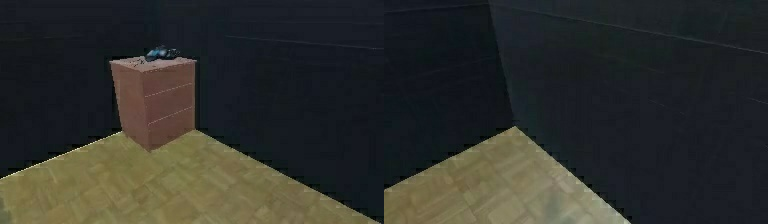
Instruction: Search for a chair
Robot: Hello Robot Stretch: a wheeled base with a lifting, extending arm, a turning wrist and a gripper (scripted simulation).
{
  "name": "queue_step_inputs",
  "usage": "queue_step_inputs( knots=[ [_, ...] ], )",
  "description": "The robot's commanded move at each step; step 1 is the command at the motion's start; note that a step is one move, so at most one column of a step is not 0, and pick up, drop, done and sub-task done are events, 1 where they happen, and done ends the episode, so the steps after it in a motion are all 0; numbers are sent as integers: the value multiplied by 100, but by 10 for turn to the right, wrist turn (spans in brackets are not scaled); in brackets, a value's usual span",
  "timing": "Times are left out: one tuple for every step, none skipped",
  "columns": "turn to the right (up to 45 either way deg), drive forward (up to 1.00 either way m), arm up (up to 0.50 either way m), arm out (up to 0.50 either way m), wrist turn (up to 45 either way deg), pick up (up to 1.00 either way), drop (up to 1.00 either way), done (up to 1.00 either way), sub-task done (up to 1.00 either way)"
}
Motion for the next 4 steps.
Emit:
queue_step_inputs(
  knots=[
    [-450, 0, 0, 0, 0, 0, 0, 0, 0],
    [-450, 0, 0, 0, 0, 0, 0, 0, 0],
    [-450, 0, 0, 0, 0, 0, 0, 0, 0],
    [-180, 0, 0, 0, 0, 0, 0, 0, 0]
  ],
)
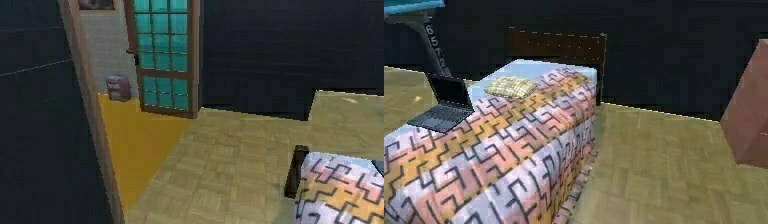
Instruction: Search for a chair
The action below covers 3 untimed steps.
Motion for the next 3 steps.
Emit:
queue_step_inputs(
  knots=[
    [0, 100, 0, 0, 0, 0, 0, 0, 0],
    [-120, 0, 0, 0, 0, 0, 0, 0, 0],
    [0, 15, 0, 0, 0, 0, 0, 0, 0]
  ],
)
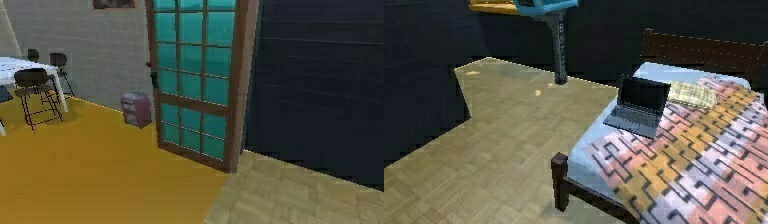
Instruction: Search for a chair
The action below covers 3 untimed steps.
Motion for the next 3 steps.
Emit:
queue_step_inputs(
  knots=[
    [450, 0, 0, 0, 0, 0, 0, 0, 0],
    [300, 0, 0, 0, 0, 0, 0, 0, 0],
    [0, 15, 0, 0, 0, 0, 0, 0, 0]
  ],
)
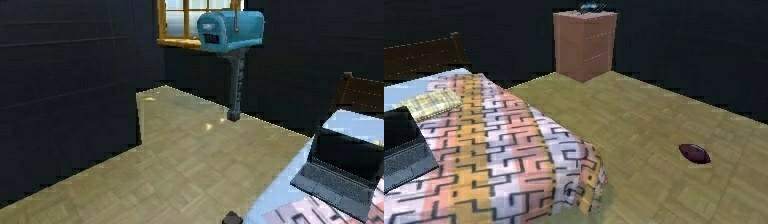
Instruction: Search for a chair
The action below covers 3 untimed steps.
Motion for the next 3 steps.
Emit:
queue_step_inputs(
  knots=[
    [-450, 0, 0, 0, 0, 0, 0, 0, 0],
    [-360, 0, 0, 0, 0, 0, 0, 0, 0],
    [0, 40, 0, 0, 0, 0, 0, 0, 0]
  ],
)
